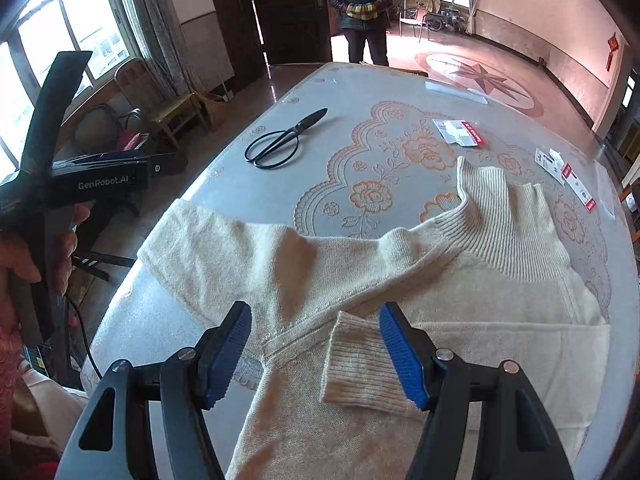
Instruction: Fold clothes
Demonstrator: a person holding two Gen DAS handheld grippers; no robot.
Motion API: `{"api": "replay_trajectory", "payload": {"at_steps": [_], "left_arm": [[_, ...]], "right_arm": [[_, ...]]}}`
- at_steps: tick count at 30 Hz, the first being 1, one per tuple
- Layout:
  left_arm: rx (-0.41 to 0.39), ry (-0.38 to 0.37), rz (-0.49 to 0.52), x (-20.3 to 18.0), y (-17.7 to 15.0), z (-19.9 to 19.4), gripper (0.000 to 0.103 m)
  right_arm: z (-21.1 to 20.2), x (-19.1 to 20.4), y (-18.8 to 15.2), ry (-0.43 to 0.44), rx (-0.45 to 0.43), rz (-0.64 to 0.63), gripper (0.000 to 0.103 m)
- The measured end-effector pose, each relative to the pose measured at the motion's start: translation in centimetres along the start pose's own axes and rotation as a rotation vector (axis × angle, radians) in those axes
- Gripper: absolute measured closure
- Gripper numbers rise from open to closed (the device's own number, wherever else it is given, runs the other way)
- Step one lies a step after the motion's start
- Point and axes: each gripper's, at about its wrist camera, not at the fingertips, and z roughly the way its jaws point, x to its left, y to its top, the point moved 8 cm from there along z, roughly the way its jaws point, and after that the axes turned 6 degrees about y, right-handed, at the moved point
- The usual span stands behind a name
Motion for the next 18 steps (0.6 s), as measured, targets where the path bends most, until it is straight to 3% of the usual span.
{"api": "replay_trajectory", "payload": {"at_steps": [5, 9, 18], "left_arm": [[0.062, -0.015, 0.038, -2.1, -2.9, 1.4, 0.024], [0.109, -0.049, -0.021, -0.7, -5.1, 2.7, 0.024], [0.232, -0.118, -0.432, 12.6, -9.6, 5.9, 0.024]], "right_arm": [[-0.3, -1.8, -0.7, -0.009, -0.001, 0.048, 0.035], [0.0, -2.1, -1.1, -0.002, 0.008, 0.056, 0.035], [1.6, -1.5, -1.6, 0.005, 0.048, 0.038, 0.035]]}}
